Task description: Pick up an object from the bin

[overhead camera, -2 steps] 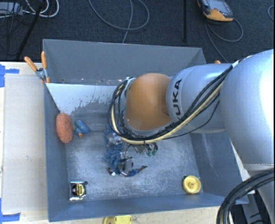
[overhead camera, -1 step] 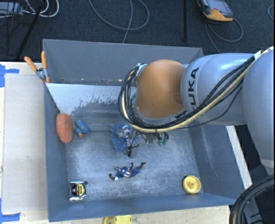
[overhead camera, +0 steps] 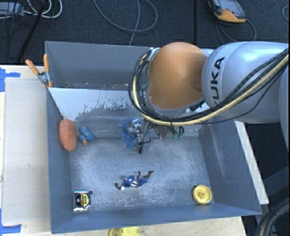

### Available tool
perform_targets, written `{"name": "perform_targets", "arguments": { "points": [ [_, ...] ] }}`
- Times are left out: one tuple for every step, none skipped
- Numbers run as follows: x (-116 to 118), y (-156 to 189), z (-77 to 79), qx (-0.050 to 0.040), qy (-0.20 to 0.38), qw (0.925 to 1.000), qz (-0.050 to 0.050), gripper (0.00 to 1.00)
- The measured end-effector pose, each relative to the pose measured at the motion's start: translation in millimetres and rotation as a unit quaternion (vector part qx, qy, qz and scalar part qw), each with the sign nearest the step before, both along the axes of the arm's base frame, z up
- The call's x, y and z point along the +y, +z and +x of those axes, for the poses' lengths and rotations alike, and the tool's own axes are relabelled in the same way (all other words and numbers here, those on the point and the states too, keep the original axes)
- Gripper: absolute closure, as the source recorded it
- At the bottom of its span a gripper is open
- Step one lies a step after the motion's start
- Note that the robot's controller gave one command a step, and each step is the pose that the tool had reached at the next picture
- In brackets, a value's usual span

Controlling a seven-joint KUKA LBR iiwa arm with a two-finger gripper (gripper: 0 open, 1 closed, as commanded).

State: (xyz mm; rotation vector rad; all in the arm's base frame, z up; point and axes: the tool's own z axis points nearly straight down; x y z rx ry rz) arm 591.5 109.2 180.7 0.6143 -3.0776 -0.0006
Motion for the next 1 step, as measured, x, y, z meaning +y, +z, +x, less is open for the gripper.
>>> {"name": "perform_targets", "arguments": {
  "points": [
    [-9.6,45.7,-9.4,-0.0012,0.007,1.0,0.0,1.0]
  ]
}}
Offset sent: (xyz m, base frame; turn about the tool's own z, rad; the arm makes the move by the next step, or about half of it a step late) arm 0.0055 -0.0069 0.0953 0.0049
